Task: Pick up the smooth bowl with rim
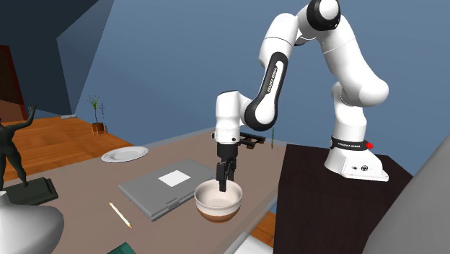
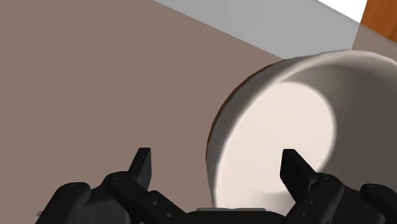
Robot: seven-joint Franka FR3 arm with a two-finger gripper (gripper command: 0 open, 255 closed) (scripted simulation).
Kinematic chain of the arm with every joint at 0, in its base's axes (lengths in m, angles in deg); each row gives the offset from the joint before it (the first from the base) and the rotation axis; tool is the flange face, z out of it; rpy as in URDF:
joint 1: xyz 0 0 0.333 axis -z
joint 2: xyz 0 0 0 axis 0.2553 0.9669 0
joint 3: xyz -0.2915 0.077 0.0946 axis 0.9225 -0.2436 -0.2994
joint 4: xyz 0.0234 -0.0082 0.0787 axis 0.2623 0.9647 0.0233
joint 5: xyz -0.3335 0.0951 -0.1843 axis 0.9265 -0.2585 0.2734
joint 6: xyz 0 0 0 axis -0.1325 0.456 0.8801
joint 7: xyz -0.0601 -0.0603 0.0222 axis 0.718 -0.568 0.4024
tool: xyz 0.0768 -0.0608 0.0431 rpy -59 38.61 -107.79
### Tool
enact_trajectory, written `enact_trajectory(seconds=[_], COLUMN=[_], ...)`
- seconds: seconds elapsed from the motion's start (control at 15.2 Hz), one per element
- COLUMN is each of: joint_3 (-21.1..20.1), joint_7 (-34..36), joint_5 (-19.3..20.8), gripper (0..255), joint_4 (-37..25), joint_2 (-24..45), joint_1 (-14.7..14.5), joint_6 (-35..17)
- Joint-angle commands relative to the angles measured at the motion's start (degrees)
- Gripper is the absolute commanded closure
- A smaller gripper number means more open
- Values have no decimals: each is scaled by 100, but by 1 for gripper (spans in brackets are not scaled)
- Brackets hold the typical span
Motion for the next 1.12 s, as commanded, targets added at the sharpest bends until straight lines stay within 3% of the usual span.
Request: enact_trajectory(seconds=[0.0, 0.07, 0.13, 0.73, 1.06], joint_3=[53, 53, 56, 53, -95], joint_7=[34, 33, 36, 33, -14], joint_5=[46, 45, 47, 45, -81], gripper=[0, 0, 255, 255, 255], joint_4=[-35, -35, -37, -35, 51], joint_2=[138, 138, 144, 138, -253], joint_1=[-59, -59, -63, -59, 62], joint_6=[-106, -107, -111, -106, 195])
